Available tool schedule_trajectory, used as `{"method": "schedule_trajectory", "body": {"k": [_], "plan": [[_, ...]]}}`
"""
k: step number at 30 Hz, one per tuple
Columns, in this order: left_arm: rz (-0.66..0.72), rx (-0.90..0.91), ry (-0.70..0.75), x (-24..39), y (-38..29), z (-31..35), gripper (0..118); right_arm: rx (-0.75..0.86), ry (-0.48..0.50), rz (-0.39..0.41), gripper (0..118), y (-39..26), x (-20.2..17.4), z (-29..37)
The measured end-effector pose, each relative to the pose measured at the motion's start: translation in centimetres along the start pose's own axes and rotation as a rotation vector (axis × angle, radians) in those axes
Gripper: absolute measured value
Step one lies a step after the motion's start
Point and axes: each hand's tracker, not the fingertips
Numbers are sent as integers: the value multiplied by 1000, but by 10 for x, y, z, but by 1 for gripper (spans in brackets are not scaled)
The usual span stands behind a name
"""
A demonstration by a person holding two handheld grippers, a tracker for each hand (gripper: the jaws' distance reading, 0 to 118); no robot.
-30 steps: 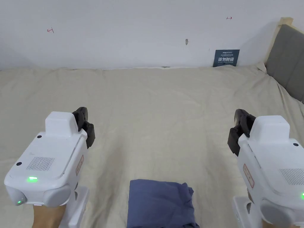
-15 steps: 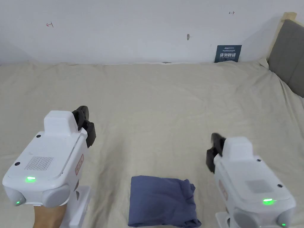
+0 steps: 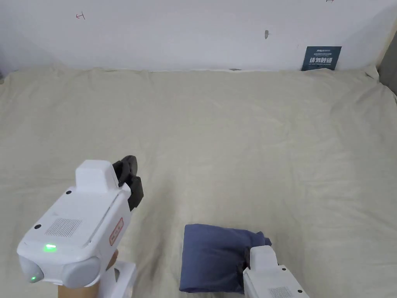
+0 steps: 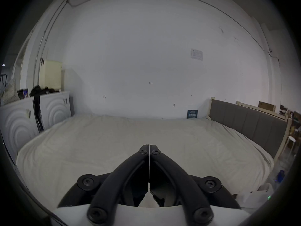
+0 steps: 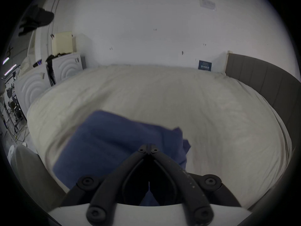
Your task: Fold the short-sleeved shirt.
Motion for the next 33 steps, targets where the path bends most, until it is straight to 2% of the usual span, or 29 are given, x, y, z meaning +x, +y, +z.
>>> {"method": "schedule_trajectory", "body": {"k": [2, 4, 8, 10, 11, 12, 14, 15, 17, 20, 21, 24, 27, 28, 33], "plan": [[47, -54, -32, -1, -11, -4, 0, -34, -18, -41, 2, -10, 2, -9], [95, -119, -65, -1, -22, -10, 2, -13, -20, -42, 2, -18, 4, -11], [187, -271, -133, 4, -51, -26, 4, 6, -22, 15, 1, -19, 2, -11], [213, -354, -167, 8, -65, -35, 21, 10, -21, 19, 1, -19, 2, -11], [238, -390, -176, 10, -73, -40, 35, 13, -17, 11, 1, -20, 3, -11], [264, -443, -193, 11, -81, -48, 66, 14, -15, 6, 1, -20, 4, -10], [320, -574, -239, 11, -97, -63, 115, 12, -14, 6, 1, -19, 4, -10], [346, -632, -264, 11, -107, -69, 118, 10, -14, 5, 1, -19, 4, -10], [386, -679, -274, 8, -120, -81, 114, 8, -8, 2, 1, -19, 6, -10], [361, -796, -287, 3, -140, -103, 114, 6, 4, -8, 1, -18, 9, -9], [359, -830, -299, 1, -145, -108, 109, 4, 8, -10, 1, -18, 9, -10], [386, -895, -328, -1, -156, -120, 78, -2, 15, -6, 1, -17, 10, -10], [492, -906, -408, -4, -161, -125, 62, -1, 21, -12, 1, -18, 12, -10], [511, -914, -417, -5, -161, -126, 60, -2, 23, -17, 2, -18, 13, -10], [494, -935, -416, -9, -162, -131, 37, -3, 34, -32, 2, -18, 15, -11]]}}
